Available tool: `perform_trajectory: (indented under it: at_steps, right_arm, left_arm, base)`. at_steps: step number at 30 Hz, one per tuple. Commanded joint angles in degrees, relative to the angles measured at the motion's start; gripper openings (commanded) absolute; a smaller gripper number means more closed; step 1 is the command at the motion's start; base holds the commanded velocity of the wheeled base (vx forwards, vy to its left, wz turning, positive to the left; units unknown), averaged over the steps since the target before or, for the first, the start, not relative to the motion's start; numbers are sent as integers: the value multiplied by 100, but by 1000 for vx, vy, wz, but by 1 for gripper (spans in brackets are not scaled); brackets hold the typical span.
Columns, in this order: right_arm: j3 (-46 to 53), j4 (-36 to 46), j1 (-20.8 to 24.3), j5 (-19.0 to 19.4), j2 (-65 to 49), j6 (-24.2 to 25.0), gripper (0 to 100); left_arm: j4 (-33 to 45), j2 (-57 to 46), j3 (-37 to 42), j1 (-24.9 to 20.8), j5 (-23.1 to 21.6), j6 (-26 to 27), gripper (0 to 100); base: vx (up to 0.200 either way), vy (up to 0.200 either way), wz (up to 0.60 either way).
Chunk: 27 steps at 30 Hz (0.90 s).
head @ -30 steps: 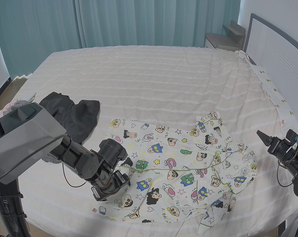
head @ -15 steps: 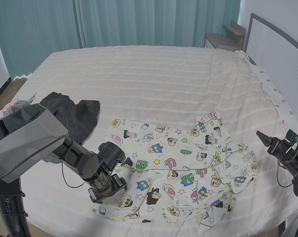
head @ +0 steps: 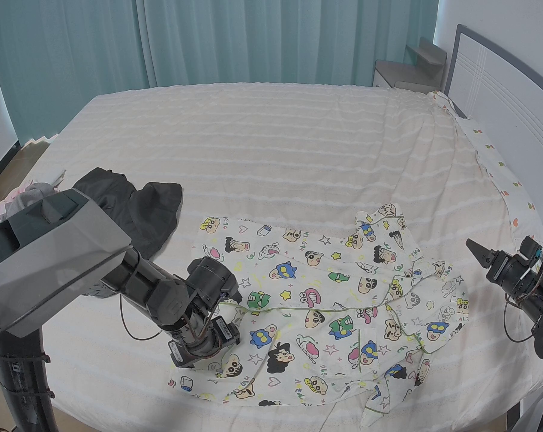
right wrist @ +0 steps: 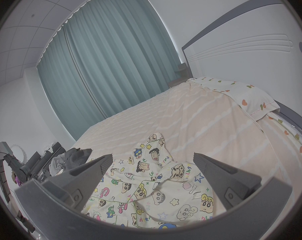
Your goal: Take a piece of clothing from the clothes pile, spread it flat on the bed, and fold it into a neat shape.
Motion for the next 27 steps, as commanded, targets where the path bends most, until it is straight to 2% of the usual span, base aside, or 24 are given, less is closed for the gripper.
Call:
perform_trajectory:
  at_steps: [1,12,27]
  right_arm:
    - [-1,-76,-2,3,10,-2,100]
    - [-1,-76,-2,3,36,-2,100]
    - [8,-76,42,3,36,-2,100]
  left_arm:
    - [17,231,-333,-97,1,-8,100]
    - [-18,354,-790,-387,-8,-52,100]
    - [-36,582,-940,-396,10,-52,100]
  base:
    - [0,0,0]
    - [0,0,0]
    - [0,0,0]
